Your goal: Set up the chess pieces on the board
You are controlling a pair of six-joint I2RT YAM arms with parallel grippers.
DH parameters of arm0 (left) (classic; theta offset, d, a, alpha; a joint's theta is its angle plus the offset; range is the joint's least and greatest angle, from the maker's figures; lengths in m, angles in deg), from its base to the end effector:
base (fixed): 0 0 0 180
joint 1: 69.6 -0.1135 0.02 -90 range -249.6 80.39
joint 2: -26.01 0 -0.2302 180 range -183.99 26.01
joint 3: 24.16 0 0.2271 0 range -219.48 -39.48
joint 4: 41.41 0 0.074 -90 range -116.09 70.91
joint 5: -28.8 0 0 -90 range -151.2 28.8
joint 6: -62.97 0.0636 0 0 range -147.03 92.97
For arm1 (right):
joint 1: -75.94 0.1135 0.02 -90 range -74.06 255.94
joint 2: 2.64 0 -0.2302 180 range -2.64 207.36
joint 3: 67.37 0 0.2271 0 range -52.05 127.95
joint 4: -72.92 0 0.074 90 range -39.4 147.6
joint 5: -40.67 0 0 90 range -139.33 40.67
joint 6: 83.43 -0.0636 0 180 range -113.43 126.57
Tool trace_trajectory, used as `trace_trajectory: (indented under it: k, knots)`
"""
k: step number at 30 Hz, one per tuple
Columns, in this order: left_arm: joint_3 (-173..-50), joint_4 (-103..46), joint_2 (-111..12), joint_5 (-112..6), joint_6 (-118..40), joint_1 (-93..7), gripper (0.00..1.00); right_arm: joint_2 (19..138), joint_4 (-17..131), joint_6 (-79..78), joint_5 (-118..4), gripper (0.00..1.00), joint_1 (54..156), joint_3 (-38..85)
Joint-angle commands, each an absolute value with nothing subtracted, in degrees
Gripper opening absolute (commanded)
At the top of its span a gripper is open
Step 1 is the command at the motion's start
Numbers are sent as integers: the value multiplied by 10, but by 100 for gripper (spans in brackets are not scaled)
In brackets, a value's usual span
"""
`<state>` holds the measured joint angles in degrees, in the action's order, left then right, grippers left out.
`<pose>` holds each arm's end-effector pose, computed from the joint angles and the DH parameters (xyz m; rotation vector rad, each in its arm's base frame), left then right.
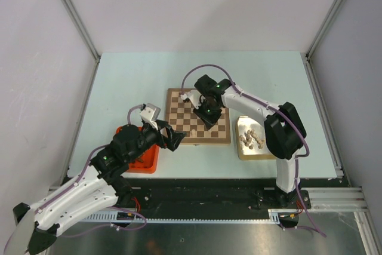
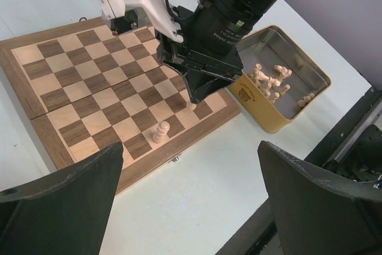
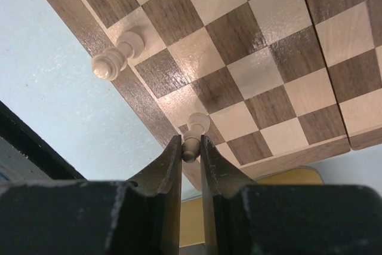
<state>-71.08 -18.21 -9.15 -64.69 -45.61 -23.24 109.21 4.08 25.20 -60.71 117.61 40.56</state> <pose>0.1332 -0.1340 0.2651 0.3959 1.7914 -0.7582 0.2700 0.2571 0.1814 -1.4760 2.4549 0.3663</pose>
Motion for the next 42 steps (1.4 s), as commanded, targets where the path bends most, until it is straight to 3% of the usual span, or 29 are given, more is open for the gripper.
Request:
trace_trajectory:
  k: [1,42]
  knots:
    - [-711,-188,-85,-650,-465,-230,100,1056,45,245,-616,9,1180,394]
    - [-709,-187,-84,-647,-469,-230,100,1105,57,242,-626,24,1192,408]
